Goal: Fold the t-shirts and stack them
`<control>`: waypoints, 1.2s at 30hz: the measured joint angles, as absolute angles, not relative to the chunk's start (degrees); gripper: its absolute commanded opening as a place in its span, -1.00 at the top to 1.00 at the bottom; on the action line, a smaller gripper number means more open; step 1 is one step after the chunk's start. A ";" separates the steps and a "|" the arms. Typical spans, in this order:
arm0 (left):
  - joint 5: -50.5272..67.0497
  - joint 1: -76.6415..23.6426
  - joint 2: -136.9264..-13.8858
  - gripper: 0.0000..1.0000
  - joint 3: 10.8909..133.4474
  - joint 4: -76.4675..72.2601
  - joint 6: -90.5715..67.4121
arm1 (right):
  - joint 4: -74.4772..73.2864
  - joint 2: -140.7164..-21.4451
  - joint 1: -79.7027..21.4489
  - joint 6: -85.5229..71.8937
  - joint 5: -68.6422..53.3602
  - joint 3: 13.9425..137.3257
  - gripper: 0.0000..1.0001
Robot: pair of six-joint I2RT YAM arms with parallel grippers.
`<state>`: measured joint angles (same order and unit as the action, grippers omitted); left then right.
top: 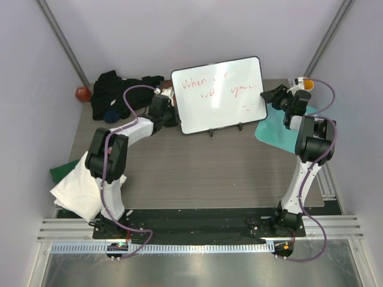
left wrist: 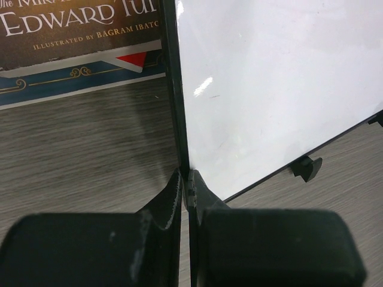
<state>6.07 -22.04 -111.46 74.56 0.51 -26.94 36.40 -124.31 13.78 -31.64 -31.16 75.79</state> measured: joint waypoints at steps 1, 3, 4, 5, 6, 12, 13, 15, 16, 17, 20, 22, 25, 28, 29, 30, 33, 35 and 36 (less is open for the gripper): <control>6.26 -21.91 -111.55 0.96 74.67 0.51 -26.94 | 37.21 -124.79 13.78 -32.34 -32.34 76.01 -0.14; 6.52 -21.69 -111.70 0.96 74.83 0.51 -26.94 | 38.92 -125.49 13.78 -34.06 -34.50 76.03 -0.09; 6.59 -21.63 -111.70 0.96 74.87 0.54 -26.94 | 39.68 -125.82 13.78 -34.94 -35.40 76.03 -0.05; 6.68 -21.58 -111.72 0.96 74.87 0.51 -26.94 | 40.23 -126.10 13.78 -35.73 -36.05 76.03 -0.01; 6.72 -21.54 -111.72 0.97 74.87 0.54 -26.94 | 40.88 -126.43 13.78 -36.47 -36.73 76.03 0.01; 6.90 -21.30 -111.77 0.96 75.00 1.08 -26.52 | 43.20 -126.80 14.02 -38.76 -39.00 75.94 0.64; 6.90 -21.17 -111.81 0.97 75.05 1.23 -26.46 | 43.88 -126.78 14.13 -39.11 -39.29 75.72 0.84; 6.33 -20.84 -112.03 0.98 75.59 2.02 -26.11 | 46.41 -126.63 14.48 -39.66 -39.13 74.56 0.98; 6.59 -20.62 -112.20 0.98 76.07 2.33 -26.04 | 47.13 -126.23 14.74 -39.79 -39.20 73.78 0.98; 6.59 -20.45 -112.46 0.98 76.73 2.70 -26.04 | 47.79 -125.73 14.87 -39.86 -39.22 72.44 0.98; 6.04 -20.01 -113.14 0.99 78.52 4.08 -25.67 | 49.54 -124.38 14.90 -39.81 -38.59 69.38 0.98; 5.80 -19.77 -113.32 0.98 79.07 4.71 -25.34 | 49.95 -123.15 14.87 -39.72 -38.30 67.44 0.97; 5.61 -19.70 -113.36 0.98 79.07 6.13 -25.04 | 49.95 -122.32 14.85 -39.68 -38.33 66.15 0.98; 5.54 -19.73 -113.40 0.98 79.07 7.20 -24.97 | 50.50 -121.56 14.85 -39.90 -38.28 64.86 0.97; 5.39 -19.68 -113.43 0.99 79.07 7.57 -24.93 | 51.00 -120.79 14.85 -40.03 -38.02 63.59 0.98; 5.10 -19.64 -113.51 0.98 79.20 8.10 -24.82 | 51.29 -119.79 14.85 -40.14 -37.82 62.00 0.98; 5.17 -19.31 -114.39 0.97 80.44 9.47 -24.95 | 51.59 -115.94 14.83 -40.38 -36.64 56.95 0.98; 6.87 -19.55 -115.68 0.97 82.04 9.91 -25.06 | 49.95 -112.27 14.06 -39.83 -36.67 52.86 0.98; 7.68 -19.79 -116.36 0.97 82.83 10.07 -25.10 | 49.15 -110.89 13.56 -39.29 -36.73 51.64 0.98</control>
